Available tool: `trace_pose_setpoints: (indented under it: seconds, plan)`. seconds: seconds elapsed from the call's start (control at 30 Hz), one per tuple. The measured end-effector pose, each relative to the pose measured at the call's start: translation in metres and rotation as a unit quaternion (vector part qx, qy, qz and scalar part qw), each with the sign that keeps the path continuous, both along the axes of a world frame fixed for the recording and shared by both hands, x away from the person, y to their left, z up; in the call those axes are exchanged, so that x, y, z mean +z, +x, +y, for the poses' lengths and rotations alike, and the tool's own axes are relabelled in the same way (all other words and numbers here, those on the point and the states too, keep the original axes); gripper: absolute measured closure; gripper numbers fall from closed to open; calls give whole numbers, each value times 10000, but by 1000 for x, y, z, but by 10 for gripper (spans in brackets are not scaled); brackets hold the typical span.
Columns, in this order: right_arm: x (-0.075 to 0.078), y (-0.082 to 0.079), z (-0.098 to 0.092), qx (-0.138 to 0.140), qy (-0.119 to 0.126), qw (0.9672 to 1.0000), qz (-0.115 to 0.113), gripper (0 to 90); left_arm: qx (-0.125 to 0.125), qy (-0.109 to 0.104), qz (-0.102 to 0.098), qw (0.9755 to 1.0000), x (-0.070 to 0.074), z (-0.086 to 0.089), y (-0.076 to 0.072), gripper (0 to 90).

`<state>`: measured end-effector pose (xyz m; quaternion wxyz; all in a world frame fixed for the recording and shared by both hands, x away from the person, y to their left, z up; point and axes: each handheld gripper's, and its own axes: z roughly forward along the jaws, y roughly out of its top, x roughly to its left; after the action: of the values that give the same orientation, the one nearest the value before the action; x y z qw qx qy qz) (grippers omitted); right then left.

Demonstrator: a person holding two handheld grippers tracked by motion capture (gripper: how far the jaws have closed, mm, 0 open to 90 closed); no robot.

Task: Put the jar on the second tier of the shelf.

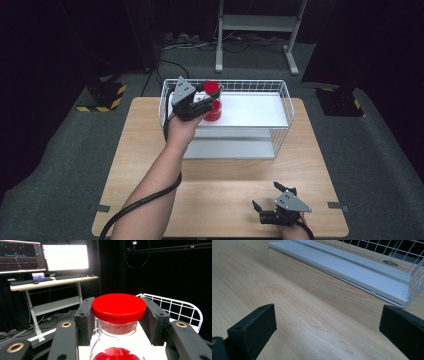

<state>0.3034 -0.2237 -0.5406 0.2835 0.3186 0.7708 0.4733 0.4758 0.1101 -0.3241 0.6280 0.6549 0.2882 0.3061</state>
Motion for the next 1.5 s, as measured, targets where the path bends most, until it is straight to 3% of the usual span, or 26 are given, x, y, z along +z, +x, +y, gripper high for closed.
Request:
trace_pose_setpoints:
  seconds: [0.83, 1.03, 1.07, 1.13, 1.5]
  plan:
    - [0, 0, 0, 5, 28, 10000, 25, 6, -46, 106, 87, 9999, 0, -3, 4, 480]
    - [0, 0, 0, 8, 10, 10000, 24, 6, 39, 137, 242, 9996, 1, -5, 4, 135]
    - [0, 0, 0, 8, 10, 10000, 24, 6, 16, 131, 228, 9997, 2, -4, 3, 135]
    - [0, 0, 0, 8, 2, 10000, 25, 6, -45, 106, 220, 9997, 4, -2, 0, 36]
    - [0, 0, 1, 1, -16, 10000, 17, 6, -76, 139, 235, 9996, 11, 11, -12, 4]
